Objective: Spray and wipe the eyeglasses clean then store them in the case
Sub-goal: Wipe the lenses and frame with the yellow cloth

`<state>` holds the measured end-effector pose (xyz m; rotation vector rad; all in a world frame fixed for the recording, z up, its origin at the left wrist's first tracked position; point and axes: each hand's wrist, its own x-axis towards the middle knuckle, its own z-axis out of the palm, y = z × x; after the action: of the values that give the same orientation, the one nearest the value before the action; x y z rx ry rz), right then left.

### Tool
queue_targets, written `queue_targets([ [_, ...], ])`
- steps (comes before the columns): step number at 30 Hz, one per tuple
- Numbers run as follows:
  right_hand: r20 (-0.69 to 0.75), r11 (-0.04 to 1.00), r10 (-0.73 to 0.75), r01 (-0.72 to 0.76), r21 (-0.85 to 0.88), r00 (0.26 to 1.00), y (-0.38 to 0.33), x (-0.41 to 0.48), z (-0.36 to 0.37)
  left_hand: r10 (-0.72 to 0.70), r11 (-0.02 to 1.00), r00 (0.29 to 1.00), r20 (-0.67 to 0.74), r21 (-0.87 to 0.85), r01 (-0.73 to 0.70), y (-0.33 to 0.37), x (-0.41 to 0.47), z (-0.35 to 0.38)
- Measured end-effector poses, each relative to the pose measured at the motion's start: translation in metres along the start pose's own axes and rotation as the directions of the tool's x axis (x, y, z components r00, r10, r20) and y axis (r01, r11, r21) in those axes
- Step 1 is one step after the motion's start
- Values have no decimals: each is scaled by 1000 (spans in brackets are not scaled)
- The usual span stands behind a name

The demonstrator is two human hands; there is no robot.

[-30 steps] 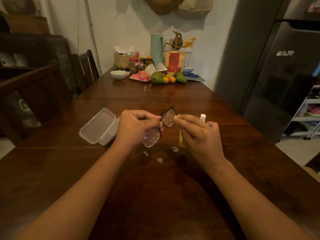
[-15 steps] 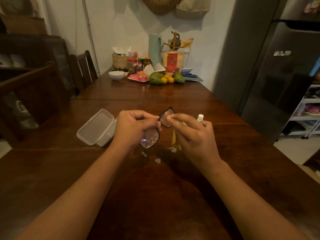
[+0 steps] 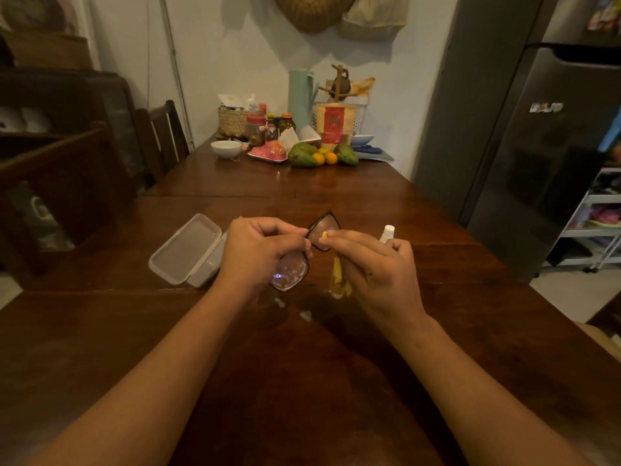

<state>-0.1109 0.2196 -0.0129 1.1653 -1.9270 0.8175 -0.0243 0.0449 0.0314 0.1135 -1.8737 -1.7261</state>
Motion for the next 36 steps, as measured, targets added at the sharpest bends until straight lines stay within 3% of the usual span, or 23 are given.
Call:
queue_targets([
  [6,-57,994,97,-99,-35,994,8,-1,0,-6,1000,1000,-6,-27,5,1,-1,3],
  [12,-14,999,-28,28,-39,999,-1,0,0,-3,1000,1000,-10,-10,3,1,-2,1],
  [18,-66,993,69,-75,-92,995,7,0,-3,-22,999,1000,19,-30,22,3,-4,6],
  [26,-53,995,-65,61,-74,996,2,2,-1,-20,1000,1000,22,-18,21,1,-2,3],
  [32,-114,993,15,-29,-117,993,9,2,-3,-22,999,999,41,-31,24,4,-5,9],
  [36,-99,997,-41,35,-65,994,3,4,1,-19,999,999,35,-27,20,5,-6,10],
])
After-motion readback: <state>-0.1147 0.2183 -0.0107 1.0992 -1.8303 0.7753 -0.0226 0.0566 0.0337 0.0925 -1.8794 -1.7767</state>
